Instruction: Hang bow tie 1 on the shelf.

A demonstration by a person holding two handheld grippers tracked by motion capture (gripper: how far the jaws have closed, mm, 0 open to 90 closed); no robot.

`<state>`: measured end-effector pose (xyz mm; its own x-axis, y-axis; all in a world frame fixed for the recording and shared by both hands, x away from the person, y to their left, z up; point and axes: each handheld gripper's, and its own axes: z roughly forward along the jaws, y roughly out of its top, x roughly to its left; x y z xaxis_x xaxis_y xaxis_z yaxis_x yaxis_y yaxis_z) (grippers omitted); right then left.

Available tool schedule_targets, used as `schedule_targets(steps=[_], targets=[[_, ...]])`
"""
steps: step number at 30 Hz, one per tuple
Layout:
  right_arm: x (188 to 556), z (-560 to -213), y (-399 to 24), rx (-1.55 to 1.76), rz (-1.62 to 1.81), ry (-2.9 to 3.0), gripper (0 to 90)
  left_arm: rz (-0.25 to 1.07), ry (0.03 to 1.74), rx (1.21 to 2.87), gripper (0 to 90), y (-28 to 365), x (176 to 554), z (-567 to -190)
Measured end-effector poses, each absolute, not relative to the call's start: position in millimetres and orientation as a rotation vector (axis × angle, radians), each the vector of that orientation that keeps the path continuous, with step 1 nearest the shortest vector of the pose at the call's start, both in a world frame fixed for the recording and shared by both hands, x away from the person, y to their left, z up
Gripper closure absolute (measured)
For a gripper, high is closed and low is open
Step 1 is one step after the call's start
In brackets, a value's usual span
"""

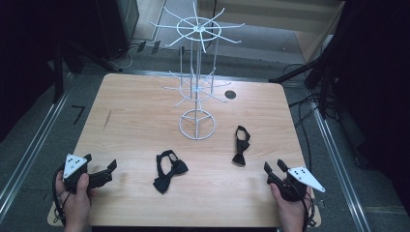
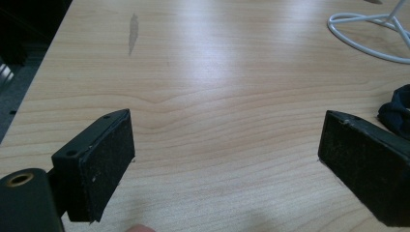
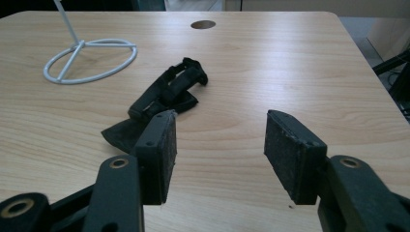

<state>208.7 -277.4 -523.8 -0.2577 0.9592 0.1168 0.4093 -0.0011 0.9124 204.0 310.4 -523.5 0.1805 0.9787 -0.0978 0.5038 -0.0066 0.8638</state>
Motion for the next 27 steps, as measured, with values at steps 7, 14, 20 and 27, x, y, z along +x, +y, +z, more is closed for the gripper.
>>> schedule_targets(steps=[7,14,20,27], targets=[[210.9,-518.0,-246.8,1.387,1.224,1.765,48.8,0.725,1.426,1.678,6.7,306.9,205.7,-523.5],[216.3,-513.0,-216.5,1.325,1.229,1.827,48.0,0.707,1.432,1.654,6.7,309.5,205.5,-523.5],[219.3,-513.0,-199.1,1.329,1.220,1.847,47.3,0.698,1.438,1.651,6.7,310.0,206.1,-523.7],[221.5,-512.8,-178.4,1.313,1.235,1.879,46.1,0.694,1.437,1.654,6.7,310.3,206.2,-523.7]])
